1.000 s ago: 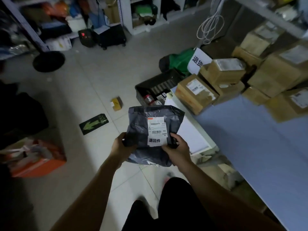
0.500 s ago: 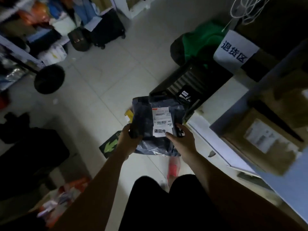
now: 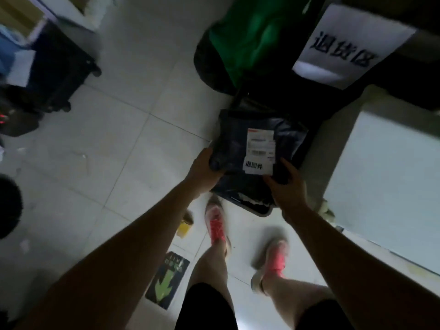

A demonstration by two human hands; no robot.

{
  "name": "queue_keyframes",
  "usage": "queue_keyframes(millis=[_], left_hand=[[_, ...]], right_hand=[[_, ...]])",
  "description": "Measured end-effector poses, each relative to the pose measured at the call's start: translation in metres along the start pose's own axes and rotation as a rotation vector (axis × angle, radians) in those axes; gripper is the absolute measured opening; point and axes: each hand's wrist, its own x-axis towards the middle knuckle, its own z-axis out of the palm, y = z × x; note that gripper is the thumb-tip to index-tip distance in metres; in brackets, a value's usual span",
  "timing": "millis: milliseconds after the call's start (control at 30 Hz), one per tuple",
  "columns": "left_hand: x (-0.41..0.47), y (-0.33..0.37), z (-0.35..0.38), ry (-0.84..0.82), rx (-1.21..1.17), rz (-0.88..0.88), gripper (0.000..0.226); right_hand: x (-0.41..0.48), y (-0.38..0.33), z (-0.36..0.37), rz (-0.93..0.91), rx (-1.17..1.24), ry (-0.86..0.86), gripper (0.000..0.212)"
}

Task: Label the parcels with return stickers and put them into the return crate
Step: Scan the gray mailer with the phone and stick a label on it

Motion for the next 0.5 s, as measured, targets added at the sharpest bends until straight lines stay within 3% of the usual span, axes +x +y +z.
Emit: queue_keyframes(millis=[167, 267, 367, 500], left_hand=[[0.153, -0.046, 0.056, -0.109, 0.068, 0.087, 0.055], [0.230, -0.085, 0.114, -0.122, 0.093, 0.050, 0.042], [0.291, -0.139, 0.174, -0.077, 0.098, 0.024, 0.034], [0.335, -0.201, 0.230, 0.039, -0.004, 0.004, 0.047]], right_hand=[[0.144, 0.070, 0.058, 0.081, 0.058, 0.137, 0.075], [0.226, 0.131, 0.088, 0.096, 0.033, 0.167, 0.078], [0.287, 0.181, 0.110, 0.133, -0.019, 0.207, 0.074], [0.335, 0.229, 0.129, 0.030, -0.257, 0.160, 0.061]])
